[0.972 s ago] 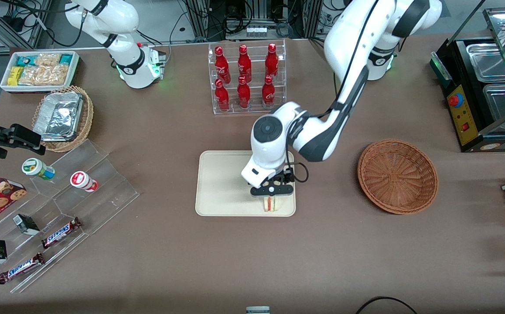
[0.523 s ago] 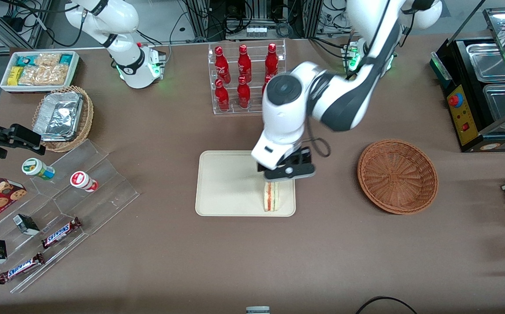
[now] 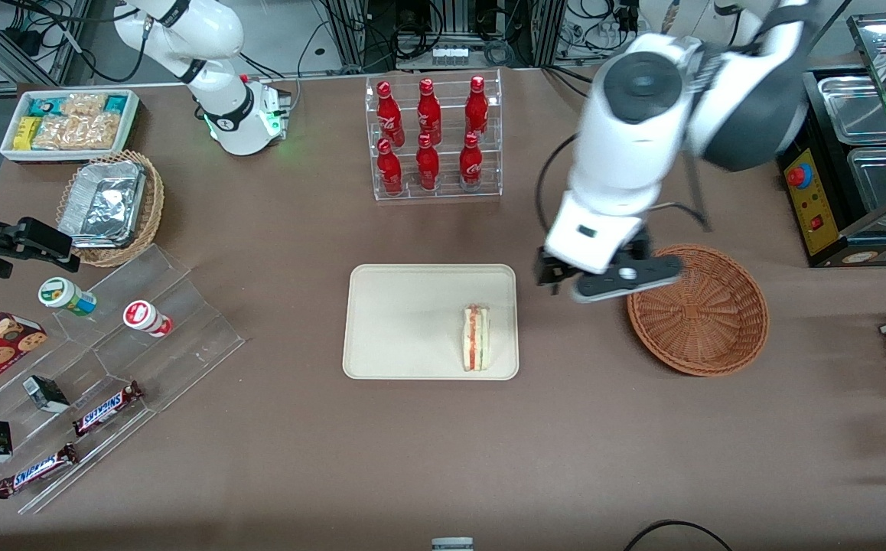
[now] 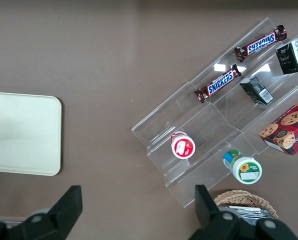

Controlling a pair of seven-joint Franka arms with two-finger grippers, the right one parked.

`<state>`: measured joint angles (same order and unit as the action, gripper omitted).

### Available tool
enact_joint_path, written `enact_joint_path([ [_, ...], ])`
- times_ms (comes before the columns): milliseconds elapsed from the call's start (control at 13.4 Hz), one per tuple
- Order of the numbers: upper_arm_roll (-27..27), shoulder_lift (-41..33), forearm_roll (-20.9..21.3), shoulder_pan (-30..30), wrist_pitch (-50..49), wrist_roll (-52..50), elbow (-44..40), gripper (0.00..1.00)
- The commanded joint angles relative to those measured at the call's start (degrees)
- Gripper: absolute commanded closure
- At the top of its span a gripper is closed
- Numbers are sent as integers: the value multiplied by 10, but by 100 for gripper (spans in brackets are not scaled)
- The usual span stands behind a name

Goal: Place sandwich from basket to tray

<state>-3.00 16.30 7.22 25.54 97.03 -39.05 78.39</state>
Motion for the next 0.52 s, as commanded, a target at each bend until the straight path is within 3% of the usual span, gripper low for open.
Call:
enact_joint_path([
  [0,-5,-25,-13,-53,-34,88,17,0],
  [224,-5,-45,-31,-118,-40,159,30,0],
  [449,-5,-59,-77,-200,-68,250,30,0],
])
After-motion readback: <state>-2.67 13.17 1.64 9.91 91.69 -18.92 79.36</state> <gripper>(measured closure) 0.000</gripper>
